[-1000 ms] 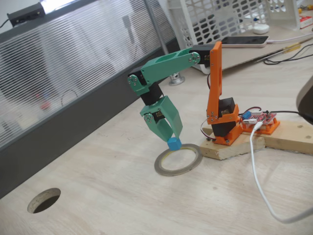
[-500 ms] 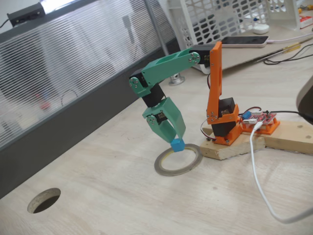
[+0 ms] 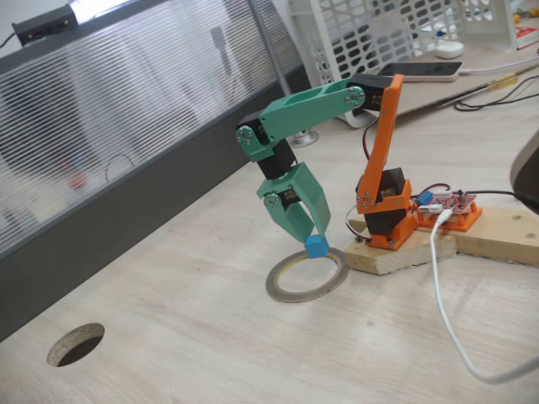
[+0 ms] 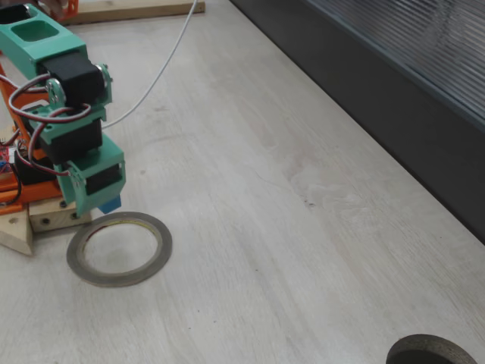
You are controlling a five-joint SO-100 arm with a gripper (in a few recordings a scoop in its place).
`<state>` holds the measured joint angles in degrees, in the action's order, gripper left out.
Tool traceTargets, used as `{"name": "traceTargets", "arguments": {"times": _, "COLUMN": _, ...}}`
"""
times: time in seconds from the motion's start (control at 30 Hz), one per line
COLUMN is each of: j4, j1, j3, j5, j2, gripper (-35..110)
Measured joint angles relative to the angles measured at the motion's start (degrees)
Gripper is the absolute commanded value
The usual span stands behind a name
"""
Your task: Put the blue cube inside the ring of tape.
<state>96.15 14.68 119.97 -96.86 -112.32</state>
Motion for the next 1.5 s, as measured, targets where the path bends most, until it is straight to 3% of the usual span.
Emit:
{"name": "traceTargets", "arguments": {"times": 0.27, "j4": 0.0, "j1": 0.09, "j3": 0.0, "j5": 0.0, "j2": -0.26, "gripper": 4}}
{"name": "traceTargets", "arguments": {"times": 0.6, "j4": -7.47, "j1": 0.09, "j3": 0.0, "j5": 0.0, "j2": -0.18, "gripper": 4}}
{"name": "traceTargets", "arguments": {"times": 1.5, "j4": -9.32, "j1": 0.0, "j3": 0.0, "j5": 0.0, "j2": 9.32, "gripper": 4}}
